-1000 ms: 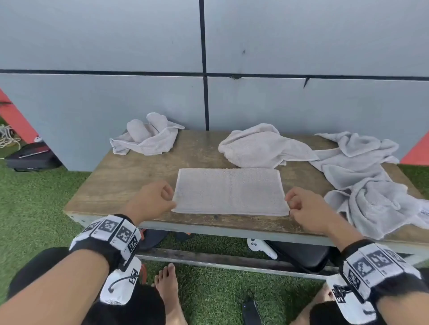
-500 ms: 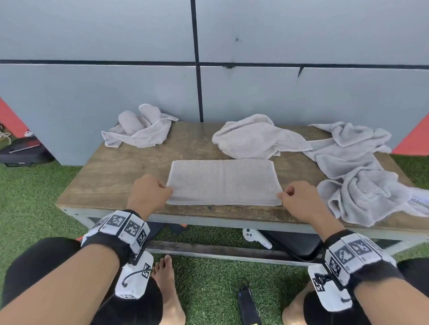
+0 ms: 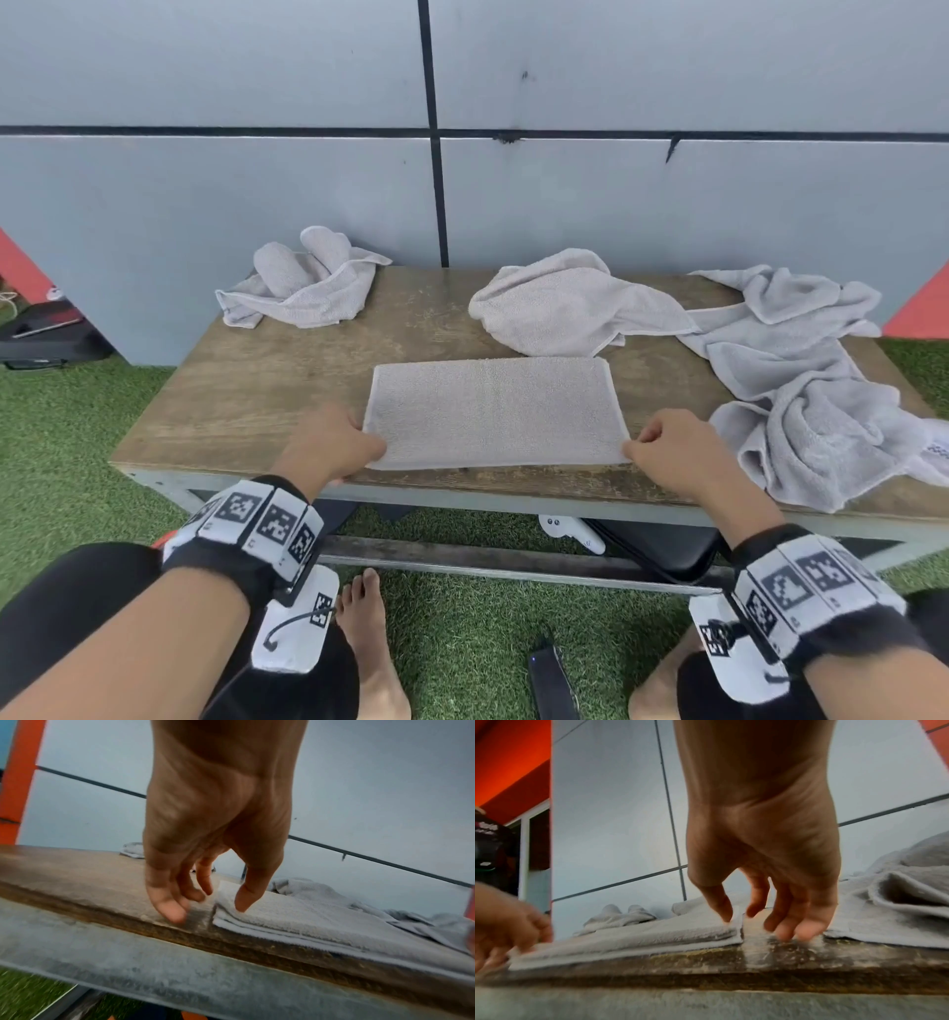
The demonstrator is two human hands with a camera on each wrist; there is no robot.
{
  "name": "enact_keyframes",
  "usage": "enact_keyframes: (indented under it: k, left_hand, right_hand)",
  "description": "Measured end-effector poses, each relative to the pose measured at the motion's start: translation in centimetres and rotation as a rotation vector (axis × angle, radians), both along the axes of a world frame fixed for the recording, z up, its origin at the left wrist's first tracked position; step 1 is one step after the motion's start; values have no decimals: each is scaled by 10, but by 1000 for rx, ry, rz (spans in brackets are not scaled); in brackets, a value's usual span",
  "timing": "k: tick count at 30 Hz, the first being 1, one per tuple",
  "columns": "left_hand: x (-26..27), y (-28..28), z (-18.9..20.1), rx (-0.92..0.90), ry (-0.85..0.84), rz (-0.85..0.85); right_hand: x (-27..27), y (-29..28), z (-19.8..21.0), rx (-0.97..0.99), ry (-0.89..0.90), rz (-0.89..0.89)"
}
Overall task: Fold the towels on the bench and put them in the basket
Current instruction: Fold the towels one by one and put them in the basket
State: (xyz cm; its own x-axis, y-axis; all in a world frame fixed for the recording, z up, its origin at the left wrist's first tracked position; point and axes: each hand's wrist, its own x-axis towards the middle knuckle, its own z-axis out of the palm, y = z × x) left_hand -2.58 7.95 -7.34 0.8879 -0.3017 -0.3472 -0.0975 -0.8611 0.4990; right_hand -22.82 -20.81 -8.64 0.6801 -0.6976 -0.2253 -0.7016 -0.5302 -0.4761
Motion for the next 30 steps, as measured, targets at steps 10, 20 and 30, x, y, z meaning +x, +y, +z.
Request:
enact_keyframes:
  k: [10,20,30]
  left_hand:
    - [-12,-107,-44,-93,-447,-474]
    - [-6,-103,-77,93,-475,-495]
    - [8,-69,-77,104,-432,-397]
  right_hand:
    - [98,67,-16,-296,-90,520]
    - [98,50,-58,-323,39,438]
    - [89,37,-64,-351,11,352]
